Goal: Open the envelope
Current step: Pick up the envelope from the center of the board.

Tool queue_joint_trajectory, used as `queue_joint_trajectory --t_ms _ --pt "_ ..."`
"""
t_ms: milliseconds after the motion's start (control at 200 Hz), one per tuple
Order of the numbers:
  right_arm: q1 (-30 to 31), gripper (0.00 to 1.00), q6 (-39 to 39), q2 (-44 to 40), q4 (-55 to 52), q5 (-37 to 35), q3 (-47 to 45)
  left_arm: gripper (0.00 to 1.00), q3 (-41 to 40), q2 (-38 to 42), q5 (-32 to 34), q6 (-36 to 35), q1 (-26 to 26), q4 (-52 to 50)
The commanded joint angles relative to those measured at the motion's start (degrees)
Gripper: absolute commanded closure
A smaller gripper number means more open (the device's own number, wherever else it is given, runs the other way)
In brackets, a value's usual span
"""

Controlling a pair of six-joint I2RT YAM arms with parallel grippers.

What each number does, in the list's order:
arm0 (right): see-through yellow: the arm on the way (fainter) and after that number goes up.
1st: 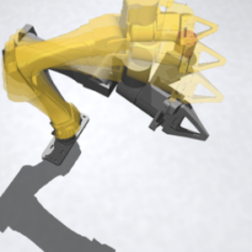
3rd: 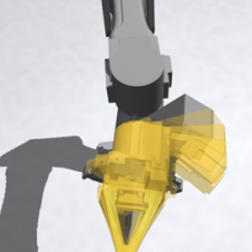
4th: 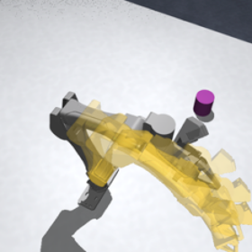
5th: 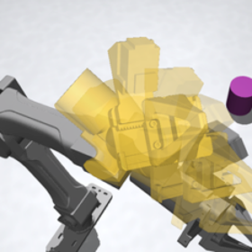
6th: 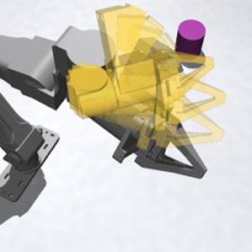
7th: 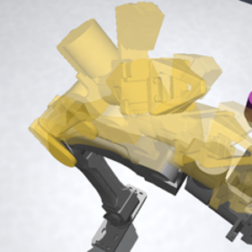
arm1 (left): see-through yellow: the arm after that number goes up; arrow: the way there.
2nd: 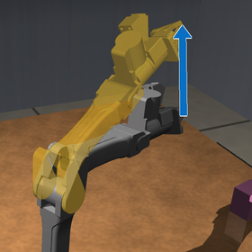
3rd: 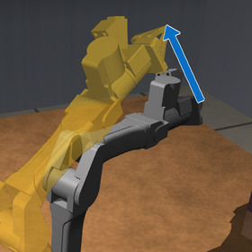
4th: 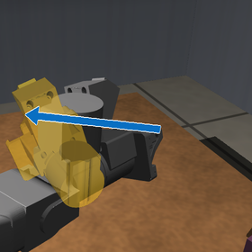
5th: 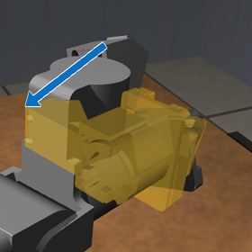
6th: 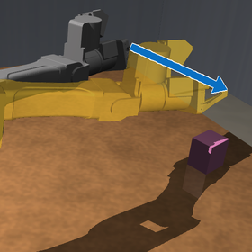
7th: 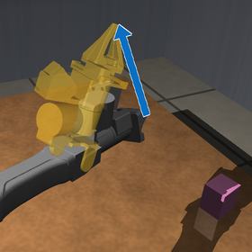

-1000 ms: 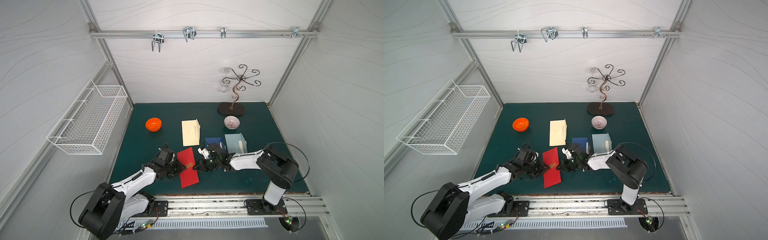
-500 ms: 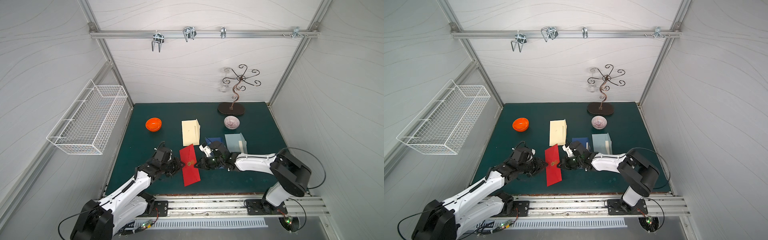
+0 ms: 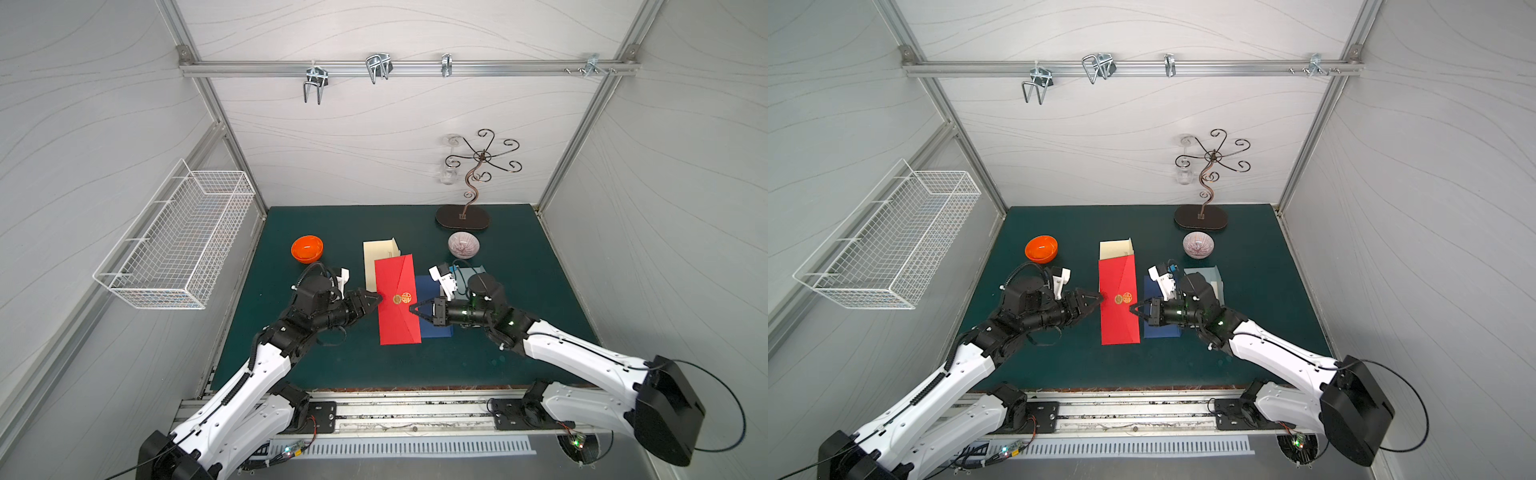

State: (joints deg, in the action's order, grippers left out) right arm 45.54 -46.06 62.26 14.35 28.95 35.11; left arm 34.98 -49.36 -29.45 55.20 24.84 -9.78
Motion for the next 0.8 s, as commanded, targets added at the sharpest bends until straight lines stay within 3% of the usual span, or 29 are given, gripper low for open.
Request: queue_joint_trajectory --t_ms 0,170,330,575,795 --pt "-2.2 0.98 -0.5 -2.4 4.7 5.8 -1.5 0.34 4.0 -1.5 -6.3 -0.2 -1.5 10.6" --pt "-3.8 0.97 -4.3 -2.4 10.2 11.4 -1.7 0.34 5.3 -7.4 -10.5 4.3 -2.7 22.5" --pt "-4.0 0.97 -5.9 -1.6 12.5 12.5 -1.5 0.42 6.0 -11.4 -13.3 8.9 -3.0 31.9" --pt "-4.5 0.95 -6.7 -0.3 13.6 12.0 -3.0 0.57 6.8 -11.2 -14.0 9.0 -3.1 33.5" --pt "-4.6 0.92 -6.7 2.1 12.5 12.0 -2.5 0.78 6.1 -9.7 -13.1 7.6 -3.2 32.3"
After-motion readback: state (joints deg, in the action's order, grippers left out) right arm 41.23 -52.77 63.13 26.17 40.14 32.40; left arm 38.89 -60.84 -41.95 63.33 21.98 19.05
